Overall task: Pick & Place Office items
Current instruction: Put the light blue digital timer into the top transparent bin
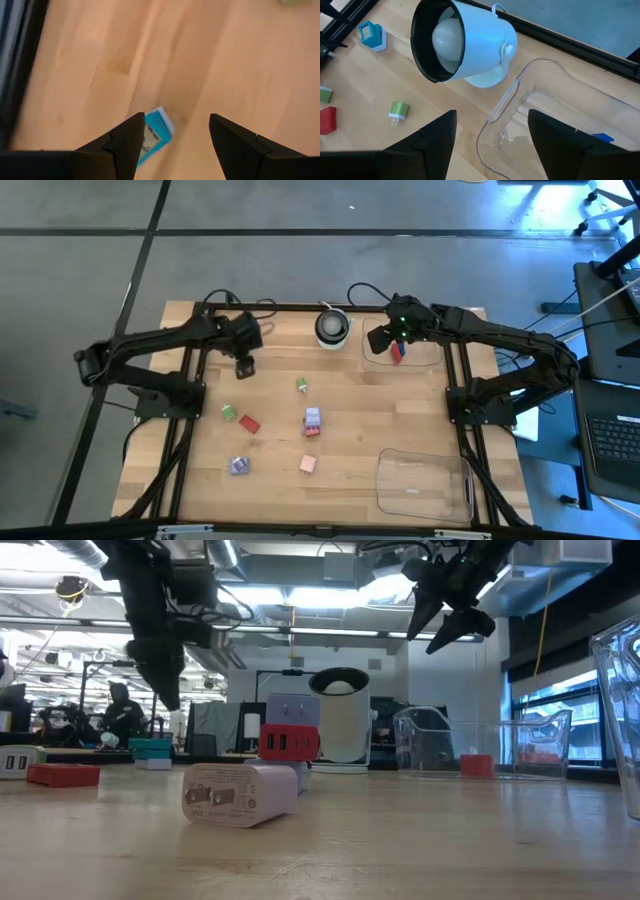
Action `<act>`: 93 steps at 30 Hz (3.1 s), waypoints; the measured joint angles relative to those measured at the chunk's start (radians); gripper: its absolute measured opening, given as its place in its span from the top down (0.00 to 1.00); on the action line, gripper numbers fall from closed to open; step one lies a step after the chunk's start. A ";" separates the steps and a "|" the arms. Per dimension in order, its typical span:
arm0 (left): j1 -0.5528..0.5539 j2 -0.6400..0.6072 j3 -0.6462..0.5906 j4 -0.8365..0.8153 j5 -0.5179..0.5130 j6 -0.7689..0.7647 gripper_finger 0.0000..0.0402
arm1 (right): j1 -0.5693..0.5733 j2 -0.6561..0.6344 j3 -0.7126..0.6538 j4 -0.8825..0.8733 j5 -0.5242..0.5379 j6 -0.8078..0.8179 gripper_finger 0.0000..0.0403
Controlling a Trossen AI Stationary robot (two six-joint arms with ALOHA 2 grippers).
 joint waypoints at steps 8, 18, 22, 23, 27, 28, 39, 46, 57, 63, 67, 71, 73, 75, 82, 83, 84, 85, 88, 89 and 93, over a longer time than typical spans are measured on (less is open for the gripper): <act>-0.004 0.003 0.000 -0.035 -0.058 0.312 0.46 | 0.000 0.000 0.000 0.000 0.000 0.018 0.39; 0.085 0.024 0.000 -0.069 0.047 0.550 0.46 | 0.000 0.000 0.000 0.000 0.051 0.015 0.39; 0.119 0.073 0.000 -0.067 0.061 0.543 0.46 | 0.000 0.000 0.000 0.000 0.058 0.015 0.39; 0.122 0.083 0.000 -0.065 0.045 0.540 0.46 | 0.000 0.000 0.000 0.000 0.058 0.015 0.39; 0.116 0.101 0.000 -0.054 -0.049 0.435 0.46 | 0.000 0.000 0.000 0.000 0.059 0.019 0.39; 0.113 0.101 0.000 -0.054 -0.053 0.385 0.46 | 0.000 0.000 0.000 0.000 0.061 0.021 0.39; 0.113 0.101 0.000 0.002 -0.024 0.356 0.46 | 0.000 0.000 0.000 0.000 0.124 0.041 0.39; 0.110 0.101 0.000 -0.023 0.069 0.478 0.43 | 0.000 0.000 0.000 0.000 0.123 0.041 0.39; 0.098 0.101 0.000 -0.006 -0.037 0.298 0.40 | 0.000 0.000 0.000 0.000 0.120 0.067 0.38; 0.098 0.101 0.000 -0.003 0.023 0.217 0.40 | 0.000 0.000 0.000 0.000 0.120 0.069 0.38; 0.098 0.101 0.000 -0.003 0.012 0.216 0.40 | 0.000 0.000 0.000 0.000 0.120 0.071 0.38; 0.098 0.101 0.000 -0.002 0.012 0.222 0.40 | 0.000 0.000 0.000 0.000 0.120 0.072 0.38; 0.098 0.101 0.000 -0.001 0.014 0.218 0.40 | 0.000 0.000 0.000 0.000 0.120 0.072 0.38; 0.098 0.101 0.000 -0.001 0.022 0.200 0.40 | 0.000 0.000 0.000 0.000 0.120 0.073 0.38; 0.098 0.101 0.000 -0.003 0.023 0.234 0.40 | 0.000 0.000 0.000 0.000 0.127 0.072 0.38; 0.098 0.101 0.000 -0.005 0.023 0.242 0.40 | 0.000 0.000 0.000 0.000 0.128 0.069 0.38; 0.098 0.101 0.000 -0.010 0.022 0.254 0.40 | 0.000 0.000 0.000 0.000 0.128 0.068 0.38; 0.098 0.101 0.000 -0.015 0.023 0.271 0.40 | 0.000 0.000 0.000 0.000 0.128 0.068 0.38; 0.098 0.101 0.000 -0.016 0.023 0.325 0.39 | 0.000 0.000 0.000 0.000 0.128 0.068 0.38; 0.098 0.101 0.000 -0.016 0.022 0.348 0.39 | 0.000 0.000 0.000 0.001 0.128 0.068 0.38; 0.098 0.125 -0.001 -0.016 0.026 0.442 0.35 | 0.000 0.000 -0.001 0.000 0.129 0.067 0.38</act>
